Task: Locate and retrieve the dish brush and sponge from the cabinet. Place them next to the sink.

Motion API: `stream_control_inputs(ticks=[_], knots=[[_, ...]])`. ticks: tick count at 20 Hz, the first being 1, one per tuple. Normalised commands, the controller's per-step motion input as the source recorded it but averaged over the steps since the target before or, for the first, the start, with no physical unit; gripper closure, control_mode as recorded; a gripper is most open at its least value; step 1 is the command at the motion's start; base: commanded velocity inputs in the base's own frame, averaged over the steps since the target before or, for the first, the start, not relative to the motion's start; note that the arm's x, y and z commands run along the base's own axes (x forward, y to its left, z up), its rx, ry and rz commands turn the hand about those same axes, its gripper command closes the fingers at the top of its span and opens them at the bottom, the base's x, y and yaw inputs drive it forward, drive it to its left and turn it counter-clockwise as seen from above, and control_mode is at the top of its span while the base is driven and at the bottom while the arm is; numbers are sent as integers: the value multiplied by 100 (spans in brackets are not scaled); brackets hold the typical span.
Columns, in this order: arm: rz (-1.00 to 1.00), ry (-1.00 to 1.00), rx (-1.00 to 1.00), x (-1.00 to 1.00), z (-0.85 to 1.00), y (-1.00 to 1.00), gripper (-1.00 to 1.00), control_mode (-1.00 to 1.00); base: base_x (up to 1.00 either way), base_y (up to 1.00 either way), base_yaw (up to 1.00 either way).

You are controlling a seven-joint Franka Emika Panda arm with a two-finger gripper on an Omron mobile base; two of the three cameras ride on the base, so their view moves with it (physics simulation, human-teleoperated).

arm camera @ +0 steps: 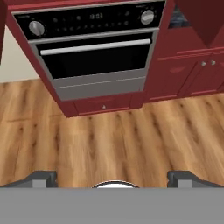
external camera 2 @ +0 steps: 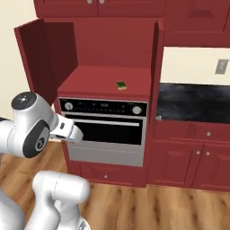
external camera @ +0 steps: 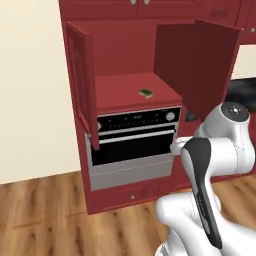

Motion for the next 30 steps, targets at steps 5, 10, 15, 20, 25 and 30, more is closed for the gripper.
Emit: stream_control_inputs(ticks=[5, 10, 15, 20, 25, 30], knots=[[0, 0, 0, 0, 0, 0, -100, 100, 87, -6, 7], [0, 0, 0, 0, 0, 0, -100, 100, 90, -25, 20], [0, 0, 0, 0, 0, 0, -100, 100, 55, -38, 19], [0, 0, 0, 0, 0, 0, -100, 100, 20, -37, 5], [0, 0, 0, 0, 0, 0, -100, 100, 11, -12, 0], [0, 0, 0, 0, 0, 0, -100, 100, 0, 0, 0]])
